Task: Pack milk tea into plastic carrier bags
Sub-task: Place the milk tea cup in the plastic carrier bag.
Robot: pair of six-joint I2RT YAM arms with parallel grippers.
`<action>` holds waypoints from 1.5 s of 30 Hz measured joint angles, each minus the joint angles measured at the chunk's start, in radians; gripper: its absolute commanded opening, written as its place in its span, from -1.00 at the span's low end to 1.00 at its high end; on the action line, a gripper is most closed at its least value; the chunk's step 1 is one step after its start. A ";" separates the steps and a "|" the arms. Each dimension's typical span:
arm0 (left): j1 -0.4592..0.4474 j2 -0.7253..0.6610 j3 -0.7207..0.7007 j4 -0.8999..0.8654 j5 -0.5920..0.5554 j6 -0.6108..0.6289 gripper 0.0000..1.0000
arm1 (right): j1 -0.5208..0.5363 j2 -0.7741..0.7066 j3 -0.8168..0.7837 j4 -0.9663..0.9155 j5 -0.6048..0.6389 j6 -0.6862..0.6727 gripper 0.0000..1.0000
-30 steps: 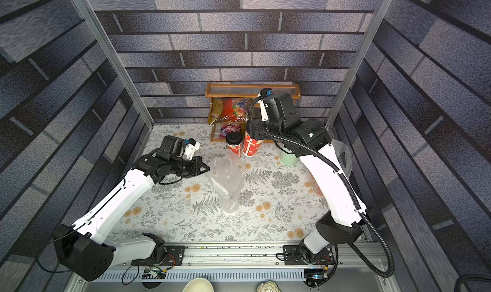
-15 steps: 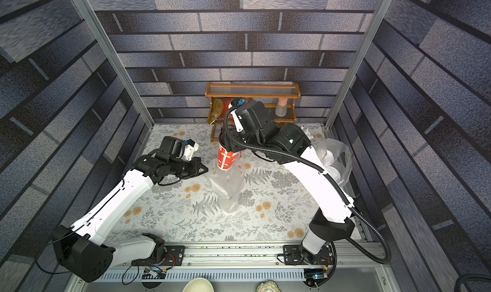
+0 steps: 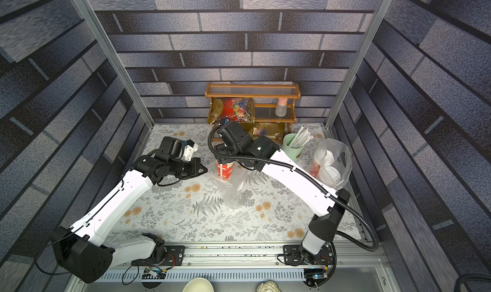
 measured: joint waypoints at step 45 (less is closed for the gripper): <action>-0.042 0.000 0.034 -0.033 0.018 0.071 -1.00 | 0.002 0.202 0.311 -0.089 0.051 -0.050 0.18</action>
